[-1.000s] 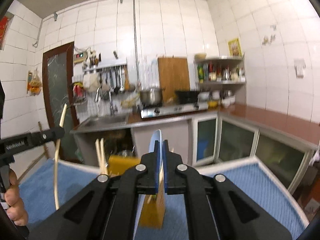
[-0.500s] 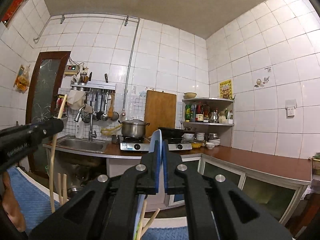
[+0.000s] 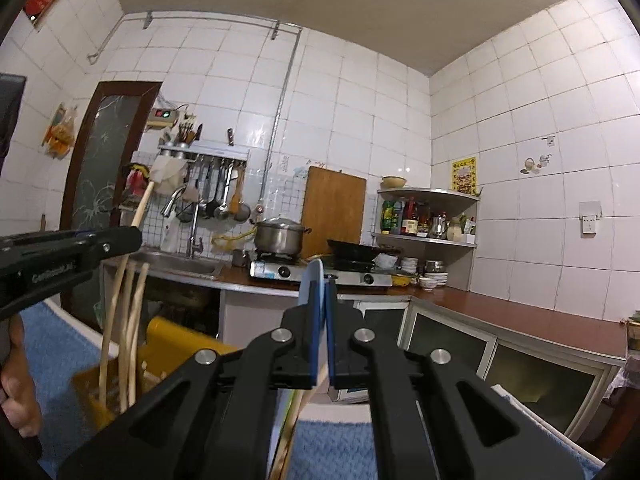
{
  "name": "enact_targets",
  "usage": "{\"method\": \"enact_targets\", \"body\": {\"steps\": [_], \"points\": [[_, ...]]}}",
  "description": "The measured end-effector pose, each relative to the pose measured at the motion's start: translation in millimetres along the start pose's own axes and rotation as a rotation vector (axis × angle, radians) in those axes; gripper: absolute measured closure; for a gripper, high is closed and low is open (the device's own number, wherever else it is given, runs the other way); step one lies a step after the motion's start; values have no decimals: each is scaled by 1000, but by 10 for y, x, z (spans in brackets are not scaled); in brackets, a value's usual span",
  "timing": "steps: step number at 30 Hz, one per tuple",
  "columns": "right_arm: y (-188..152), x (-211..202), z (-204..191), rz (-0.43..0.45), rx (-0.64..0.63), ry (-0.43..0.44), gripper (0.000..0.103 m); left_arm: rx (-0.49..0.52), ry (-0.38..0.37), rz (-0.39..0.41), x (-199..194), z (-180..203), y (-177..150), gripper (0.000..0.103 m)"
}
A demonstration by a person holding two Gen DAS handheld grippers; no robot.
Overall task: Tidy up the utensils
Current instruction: 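Lower the chopstick into the holder and open the left tool while the right tool releases the knife inside, then withdraw both open tools from the holder back over the towel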
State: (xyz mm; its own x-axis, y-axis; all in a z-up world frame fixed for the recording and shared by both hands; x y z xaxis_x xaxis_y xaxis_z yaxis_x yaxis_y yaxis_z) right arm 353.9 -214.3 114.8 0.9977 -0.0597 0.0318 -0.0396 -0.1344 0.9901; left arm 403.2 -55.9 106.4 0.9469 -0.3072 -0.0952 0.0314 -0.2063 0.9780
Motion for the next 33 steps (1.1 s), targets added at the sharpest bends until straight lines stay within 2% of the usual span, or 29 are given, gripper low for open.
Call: {"method": "enact_targets", "body": {"steps": [12, 21, 23, 24, 26, 27, 28, 33], "points": [[-242, -116, 127, -127, 83, 26, 100, -29, -4, -95, -185, -37, -282, 97], [-233, -24, 307, -323, 195, 43, 99, -123, -53, -241, -241, -198, -398, 91], [-199, -55, 333, -350, 211, 41, 99, -142, -54, -278, -289, -255, -365, 80], [-181, -68, 347, -359, 216, 41, 97, -149, -56, -287, -318, -265, -354, 68], [-124, -137, 386, -365, 237, 42, 66, -168, -43, -295, -430, -325, -295, 54], [-80, -206, 406, -351, 252, 46, 47, -169, -32, -305, -482, -342, -268, 40], [-51, -259, 417, -345, 253, 45, 46, -175, -24, -307, -573, -380, -234, 29], [18, -465, 457, -392, 252, 30, 44, -161, -14, -326, -880, -432, -158, 11]]}}
Point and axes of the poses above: each gripper's, at about its wrist camera, not at the fingertips, and x roughly the way its jaws point, z to its right, y to its top, the point moved 1 cm from there along x, roughly the way its jaws point, and after that the axes turned 15 degrees about x, right-handed, at the moved point
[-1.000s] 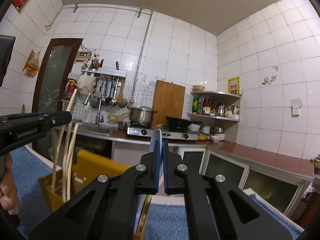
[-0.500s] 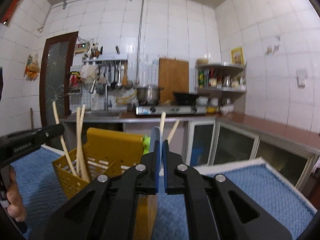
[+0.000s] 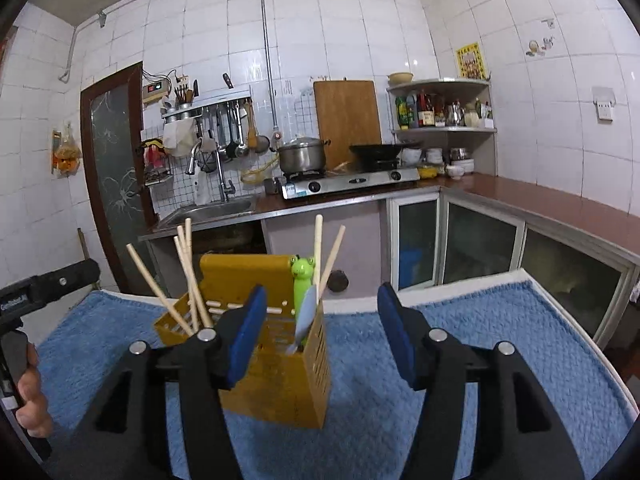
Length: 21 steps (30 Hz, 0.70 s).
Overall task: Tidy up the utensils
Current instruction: 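Withdraw both open tools from the holder back over the towel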
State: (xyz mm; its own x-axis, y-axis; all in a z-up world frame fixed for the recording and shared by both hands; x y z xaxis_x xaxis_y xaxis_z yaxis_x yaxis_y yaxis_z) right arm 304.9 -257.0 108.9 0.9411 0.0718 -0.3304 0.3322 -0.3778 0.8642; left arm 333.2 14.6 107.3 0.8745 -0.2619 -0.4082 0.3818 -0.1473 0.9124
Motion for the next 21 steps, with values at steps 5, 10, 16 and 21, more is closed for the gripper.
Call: {"method": "enact_targets", "body": {"steps": [5, 10, 16, 21], "points": [[-122, -206, 5, -53, -8, -51, 35, 44, 7, -56, -209, 34, -165, 5], [-399, -307, 66, -163, 13, -127, 34, 71, 8, -151, -243, 67, -472, 5], [-866, -301, 59, -277, 8, -205, 34, 96, 16, -253, -189, 93, -881, 5], [-1218, -264, -95, -349, -28, -209, 35, 132, 18, -328, -103, 156, -1135, 5]]}}
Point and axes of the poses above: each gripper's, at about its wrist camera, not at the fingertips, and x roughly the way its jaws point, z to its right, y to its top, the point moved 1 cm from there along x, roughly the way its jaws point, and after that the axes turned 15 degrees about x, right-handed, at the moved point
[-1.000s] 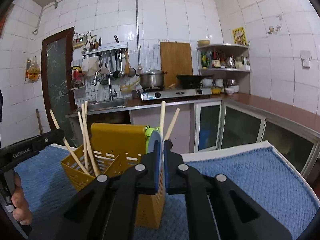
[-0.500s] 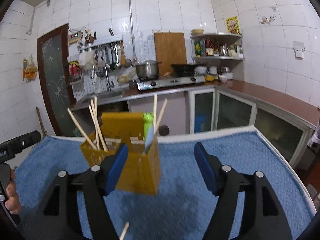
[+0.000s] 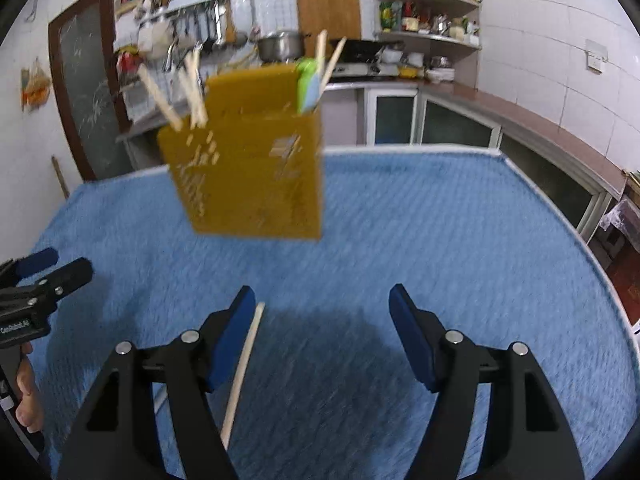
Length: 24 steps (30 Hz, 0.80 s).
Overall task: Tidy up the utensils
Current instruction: 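Withdraw both open tools from the holder back over the towel, then grasp a grey spoon with the left tool while the right tool grasps a wooden chopstick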
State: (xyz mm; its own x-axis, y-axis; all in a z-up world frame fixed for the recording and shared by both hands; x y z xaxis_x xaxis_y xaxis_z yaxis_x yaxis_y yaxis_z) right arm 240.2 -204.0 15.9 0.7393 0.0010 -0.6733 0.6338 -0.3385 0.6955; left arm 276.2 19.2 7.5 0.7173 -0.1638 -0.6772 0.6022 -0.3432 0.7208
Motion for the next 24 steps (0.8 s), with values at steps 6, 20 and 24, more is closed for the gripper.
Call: {"method": "enact_targets", "body": {"steps": [6, 20, 24], "points": [[-249, 171, -155, -78, -31, -24, 46, 25, 1, -39, 86, 33, -142, 5], [-485, 311, -323, -152, -40, -43, 78, -1, 0, -67, 119, 23, -245, 5], [-460, 328, -341, -154, -48, -28, 93, 22, 1, -79, 122, 90, -236, 5]]}}
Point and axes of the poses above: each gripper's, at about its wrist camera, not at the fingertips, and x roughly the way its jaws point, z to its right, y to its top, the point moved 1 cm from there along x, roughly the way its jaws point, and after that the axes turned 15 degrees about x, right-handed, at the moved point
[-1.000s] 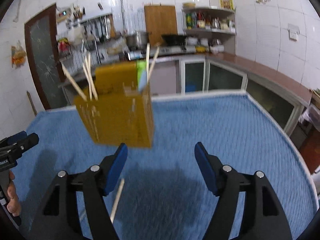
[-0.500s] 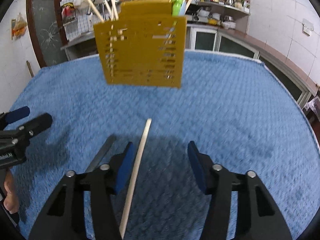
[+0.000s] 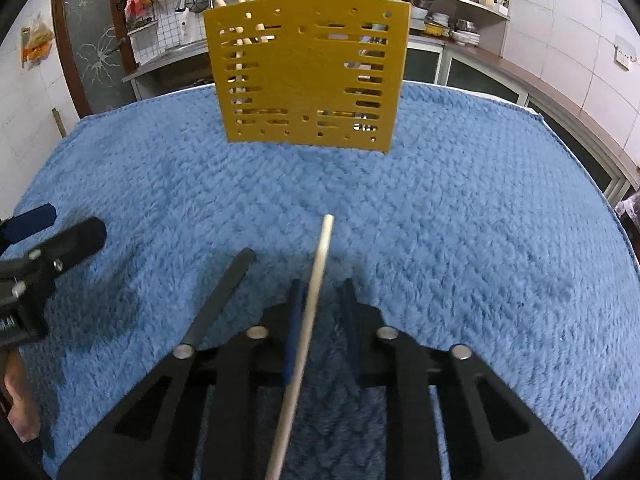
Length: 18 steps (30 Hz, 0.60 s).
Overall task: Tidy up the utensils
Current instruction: 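Grasp a grey spoon with the left tool while the right tool grasps a wooden chopstick, then lift the left tool's spoon over the yellow holder while the right tool carries its chopstick there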
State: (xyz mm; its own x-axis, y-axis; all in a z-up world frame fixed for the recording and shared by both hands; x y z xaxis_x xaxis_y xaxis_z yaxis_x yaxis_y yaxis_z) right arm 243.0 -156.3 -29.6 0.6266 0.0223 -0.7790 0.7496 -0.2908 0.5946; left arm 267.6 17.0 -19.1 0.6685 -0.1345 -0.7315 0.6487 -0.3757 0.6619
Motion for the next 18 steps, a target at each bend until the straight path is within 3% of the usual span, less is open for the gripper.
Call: {"method": "enact_targets", "body": {"steps": [10, 15, 18], "points": [[235, -111, 342, -42, 75, 111, 97, 51, -77, -40, -40, 392, 123, 5], [319, -130, 557, -17, 92, 61, 97, 109, -112, -47, -40, 690, 167, 6], [364, -149, 742, 0, 122, 36, 97, 146, -131, -75, 32, 842, 168, 21]]}}
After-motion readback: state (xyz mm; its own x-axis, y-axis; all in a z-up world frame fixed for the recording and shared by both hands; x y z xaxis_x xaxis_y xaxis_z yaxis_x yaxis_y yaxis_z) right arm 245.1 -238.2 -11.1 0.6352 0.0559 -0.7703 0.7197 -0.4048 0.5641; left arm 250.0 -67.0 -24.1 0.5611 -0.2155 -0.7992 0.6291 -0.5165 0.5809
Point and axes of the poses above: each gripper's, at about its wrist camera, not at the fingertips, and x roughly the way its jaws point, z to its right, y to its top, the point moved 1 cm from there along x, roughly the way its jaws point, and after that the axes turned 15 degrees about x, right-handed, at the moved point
